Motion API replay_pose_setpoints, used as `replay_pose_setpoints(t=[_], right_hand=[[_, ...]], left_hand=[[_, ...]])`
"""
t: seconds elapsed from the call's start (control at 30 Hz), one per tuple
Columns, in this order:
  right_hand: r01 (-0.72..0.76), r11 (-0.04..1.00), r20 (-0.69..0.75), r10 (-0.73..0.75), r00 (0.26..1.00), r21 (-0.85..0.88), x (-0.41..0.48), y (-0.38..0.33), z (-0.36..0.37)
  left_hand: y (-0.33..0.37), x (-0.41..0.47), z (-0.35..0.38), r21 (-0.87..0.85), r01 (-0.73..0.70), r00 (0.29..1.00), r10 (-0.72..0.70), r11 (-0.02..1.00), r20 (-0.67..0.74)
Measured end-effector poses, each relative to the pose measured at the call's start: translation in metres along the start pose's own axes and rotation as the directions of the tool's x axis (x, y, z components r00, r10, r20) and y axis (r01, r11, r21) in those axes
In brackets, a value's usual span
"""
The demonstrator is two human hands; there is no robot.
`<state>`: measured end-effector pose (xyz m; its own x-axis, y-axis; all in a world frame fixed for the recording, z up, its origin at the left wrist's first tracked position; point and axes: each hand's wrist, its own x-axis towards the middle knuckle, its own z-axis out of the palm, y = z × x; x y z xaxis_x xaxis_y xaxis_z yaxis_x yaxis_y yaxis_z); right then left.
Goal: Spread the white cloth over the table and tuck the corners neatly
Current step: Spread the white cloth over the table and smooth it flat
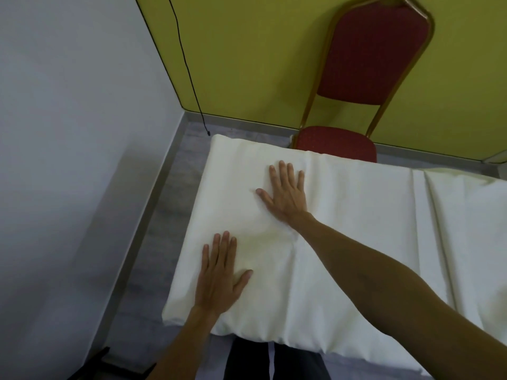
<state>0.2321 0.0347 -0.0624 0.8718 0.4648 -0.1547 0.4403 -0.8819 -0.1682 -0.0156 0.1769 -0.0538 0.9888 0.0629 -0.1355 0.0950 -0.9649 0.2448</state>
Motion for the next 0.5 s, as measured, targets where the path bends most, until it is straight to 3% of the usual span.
replay_pose_setpoints(t=[0.17,0.27,0.5], right_hand=[[0.047,0.999,-0.014,-0.047,0.999,0.026,-0.015,0.018,-0.008],[0.000,1.000,-0.033,0.001,0.999,0.022,-0.040,0.039,-0.024],[-0.159,0.987,0.021,0.159,0.987,0.010,-0.115,0.108,-0.009]], left_hand=[[0.001,0.002,-0.005,0.016,0.007,1.000,-0.007,1.000,-0.008],[0.021,0.013,-0.017,-0.031,-0.003,0.999,0.002,1.000,-0.034],[0.080,0.046,0.002,-0.002,-0.197,0.980,0.197,0.980,0.032]])
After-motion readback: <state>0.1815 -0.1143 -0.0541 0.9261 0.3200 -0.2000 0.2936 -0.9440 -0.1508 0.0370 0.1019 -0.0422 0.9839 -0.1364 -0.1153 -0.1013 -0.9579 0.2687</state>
